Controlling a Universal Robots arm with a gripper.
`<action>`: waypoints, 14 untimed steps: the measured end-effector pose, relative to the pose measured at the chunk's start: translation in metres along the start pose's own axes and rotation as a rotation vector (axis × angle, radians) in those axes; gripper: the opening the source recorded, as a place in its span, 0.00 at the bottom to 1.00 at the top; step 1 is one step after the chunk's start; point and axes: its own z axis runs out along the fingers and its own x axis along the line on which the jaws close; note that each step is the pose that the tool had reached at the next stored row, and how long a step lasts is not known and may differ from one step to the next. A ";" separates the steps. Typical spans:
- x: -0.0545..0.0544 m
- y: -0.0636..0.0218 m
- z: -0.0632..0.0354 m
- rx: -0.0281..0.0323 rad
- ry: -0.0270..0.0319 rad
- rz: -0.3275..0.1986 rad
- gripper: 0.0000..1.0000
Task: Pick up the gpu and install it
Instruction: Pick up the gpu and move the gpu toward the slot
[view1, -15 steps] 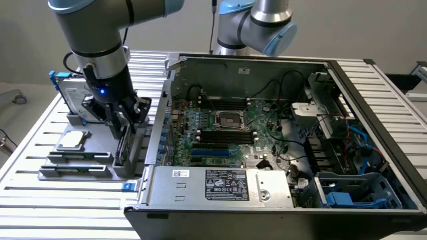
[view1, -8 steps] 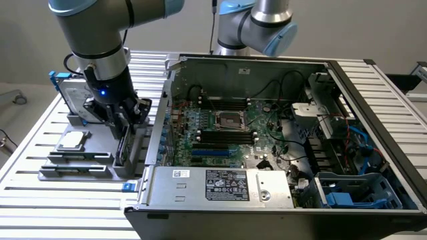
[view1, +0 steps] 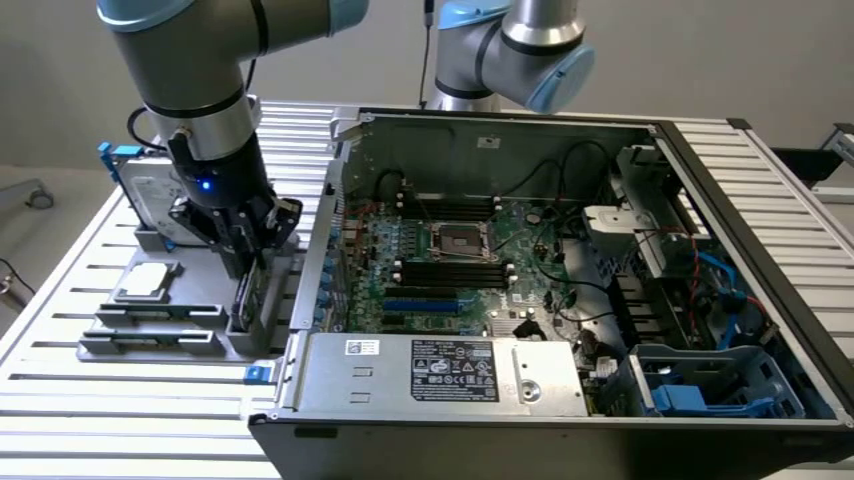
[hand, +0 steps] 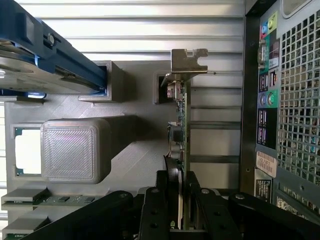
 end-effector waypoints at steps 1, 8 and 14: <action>0.000 0.0000 0.0000 0.0000 0.0000 0.000 0.27; 0.000 0.0003 -0.0062 -0.0009 0.0000 0.000 0.27; 0.001 0.0018 -0.0278 -0.0034 0.0000 0.000 0.27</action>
